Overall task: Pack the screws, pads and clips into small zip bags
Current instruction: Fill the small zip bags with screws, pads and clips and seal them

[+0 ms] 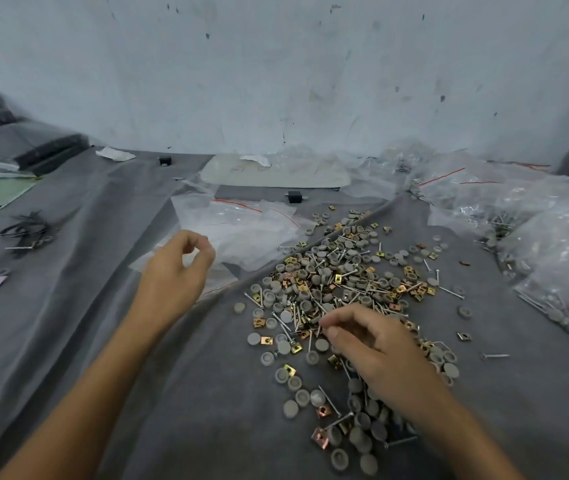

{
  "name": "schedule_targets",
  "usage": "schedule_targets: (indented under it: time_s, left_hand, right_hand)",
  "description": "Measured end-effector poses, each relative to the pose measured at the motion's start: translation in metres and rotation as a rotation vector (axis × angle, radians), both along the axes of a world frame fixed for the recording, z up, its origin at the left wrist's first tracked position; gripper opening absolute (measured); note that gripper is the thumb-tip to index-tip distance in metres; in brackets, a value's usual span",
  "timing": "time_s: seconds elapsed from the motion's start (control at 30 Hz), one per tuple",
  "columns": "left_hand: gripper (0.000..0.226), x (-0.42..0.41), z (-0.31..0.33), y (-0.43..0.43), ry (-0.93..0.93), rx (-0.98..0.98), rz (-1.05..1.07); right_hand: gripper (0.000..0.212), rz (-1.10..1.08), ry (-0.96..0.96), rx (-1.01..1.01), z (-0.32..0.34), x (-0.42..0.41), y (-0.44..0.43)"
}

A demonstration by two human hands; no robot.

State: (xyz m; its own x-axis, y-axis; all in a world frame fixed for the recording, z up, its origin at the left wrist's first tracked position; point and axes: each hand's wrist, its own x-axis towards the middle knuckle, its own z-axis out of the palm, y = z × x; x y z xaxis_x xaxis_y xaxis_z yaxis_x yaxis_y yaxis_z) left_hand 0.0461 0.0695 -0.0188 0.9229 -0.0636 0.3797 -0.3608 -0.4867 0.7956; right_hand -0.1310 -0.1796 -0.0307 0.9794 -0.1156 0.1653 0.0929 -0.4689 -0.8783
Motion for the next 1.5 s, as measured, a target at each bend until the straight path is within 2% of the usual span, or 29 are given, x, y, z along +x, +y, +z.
schedule_targets:
  time_s: [0.1, 0.17, 0.3, 0.37, 0.43, 0.5, 0.6, 0.8, 0.87, 0.93, 1.0, 1.03, 1.1, 1.13, 1.17, 1.23, 1.3, 1.37, 1.5]
  left_hand:
    - [0.014, -0.010, 0.018, -0.005, 0.137, -0.312, -0.027]
    - [0.013, -0.018, 0.037, -0.001, 0.217, -0.488, -0.134]
    - [0.012, -0.039, 0.067, 0.015, 0.589, -0.944, -0.706]
    - [0.018, -0.052, 0.070, 0.015, 0.707, -1.081, -0.829]
    - [0.023, -0.063, 0.070, 0.010, 0.760, -1.112, -0.863]
    - [0.020, -0.069, 0.067, 0.006, 0.775, -1.075, -0.857]
    - [0.011, -0.066, 0.061, 0.003, 0.794, -0.965, -0.759]
    - [0.009, -0.066, 0.056, -0.005, 0.737, -0.798, -0.694]
    - [0.010, -0.062, 0.059, -0.009, 0.714, -0.732, -0.556]
    - [0.023, -0.062, 0.059, -0.013, 0.656, -0.566, -0.341]
    - [0.017, -0.066, 0.051, -0.014, 0.476, -0.375, -0.219]
    - [0.010, -0.070, 0.046, -0.013, 0.284, -0.227, -0.129]
    - [0.023, -0.085, 0.041, -0.011, -0.174, 0.079, -0.016]
    - [0.034, -0.093, 0.045, -0.016, -0.338, 0.165, -0.082]
    - [0.051, -0.102, 0.045, -0.021, -0.397, 0.227, -0.221]
    - [0.098, -0.114, 0.040, -0.035, -0.347, 0.392, -0.485]
    - [0.127, -0.119, 0.027, -0.044, -0.252, 0.541, -0.607]
    - [0.129, -0.118, 0.019, -0.047, -0.176, 0.542, -0.644]
    - [0.116, -0.116, 0.020, -0.045, -0.129, 0.361, -0.637]
  right_hand:
    - [0.012, 0.023, 0.031, 0.015, 0.001, -0.001, 0.003]
    - [0.013, 0.022, 0.034, 0.011, 0.004, -0.001, 0.003]
    - [0.012, -0.020, -0.003, 0.119, 0.008, 0.000, 0.004]
    - [0.015, -0.022, 0.022, 0.268, 0.008, 0.002, 0.012]
    - [0.036, 0.134, 0.101, 0.581, 0.010, 0.004, 0.021]
    - [0.050, 0.295, 0.150, 0.902, 0.018, 0.005, 0.029]
    - [0.054, 0.271, 0.188, 1.147, 0.029, 0.004, 0.030]
    - [0.022, 0.161, 0.166, 1.080, 0.026, -0.001, 0.030]
    - [0.017, 0.115, 0.160, 1.053, 0.026, 0.000, 0.030]
    - [0.015, 0.089, 0.147, 1.025, 0.027, 0.000, 0.028]
    - [0.012, 0.071, 0.128, 0.994, 0.028, 0.000, 0.027]
    - [0.010, 0.060, 0.119, 0.975, 0.028, 0.000, 0.027]
    - [0.009, 0.033, 0.096, 0.933, 0.026, 0.000, 0.029]
    - [0.011, 0.023, 0.084, 0.915, 0.024, 0.000, 0.029]
    - [0.014, 0.023, 0.078, 0.903, 0.023, 0.000, 0.030]
    - [0.017, 0.062, 0.088, 0.882, 0.020, -0.001, 0.031]
    - [0.018, 0.133, 0.121, 0.852, 0.018, -0.002, 0.030]
    - [0.018, 0.196, 0.152, 0.831, 0.018, -0.004, 0.030]
    - [0.018, 0.238, 0.162, 0.802, 0.021, -0.004, 0.024]
